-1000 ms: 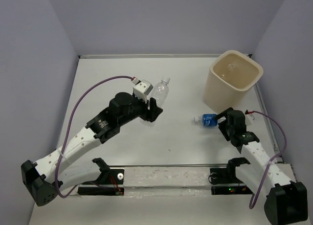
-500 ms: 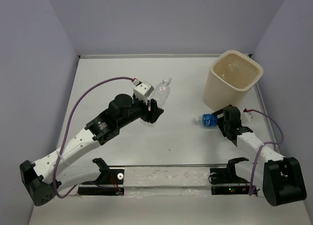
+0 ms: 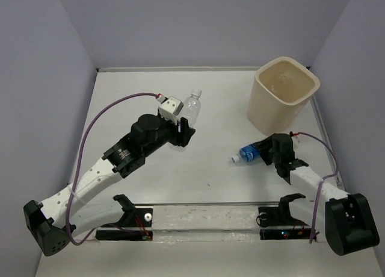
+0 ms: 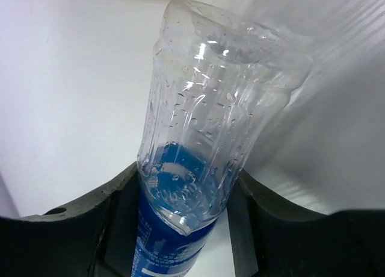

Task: Put the plastic bottles in the bin

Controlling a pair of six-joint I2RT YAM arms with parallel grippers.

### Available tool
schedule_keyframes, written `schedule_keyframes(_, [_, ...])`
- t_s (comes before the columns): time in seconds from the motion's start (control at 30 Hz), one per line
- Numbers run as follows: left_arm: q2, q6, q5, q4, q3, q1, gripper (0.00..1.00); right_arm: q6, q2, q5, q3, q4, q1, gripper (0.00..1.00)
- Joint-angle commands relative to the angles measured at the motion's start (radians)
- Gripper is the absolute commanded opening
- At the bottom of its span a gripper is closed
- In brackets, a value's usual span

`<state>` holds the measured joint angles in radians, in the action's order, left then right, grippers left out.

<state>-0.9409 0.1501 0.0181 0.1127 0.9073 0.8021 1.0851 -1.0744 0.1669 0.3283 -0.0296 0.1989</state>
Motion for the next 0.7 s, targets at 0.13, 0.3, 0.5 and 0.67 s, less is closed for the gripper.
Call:
schedule_keyframes(0.13, [0.014,-0.018,0.049,-0.028,-0.001,-0.035,0.43,-0.05,0.373,-0.106,0.056,0.218,0.207,0.41])
schedule_keyframes(0.3, [0.01,-0.007,0.057,-0.039,-0.002,-0.052,0.43,-0.177,0.443,-0.162,0.227,0.209,0.231,0.41])
schedule_keyframes(0.5, [-0.015,0.023,0.019,-0.059,0.013,-0.06,0.43,-0.57,0.274,-0.034,0.623,0.156,0.231,0.41])
schedule_keyframes(0.67, [-0.018,0.046,-0.012,-0.079,0.034,-0.06,0.43,-0.903,0.127,0.442,0.817,-0.017,0.231,0.37])
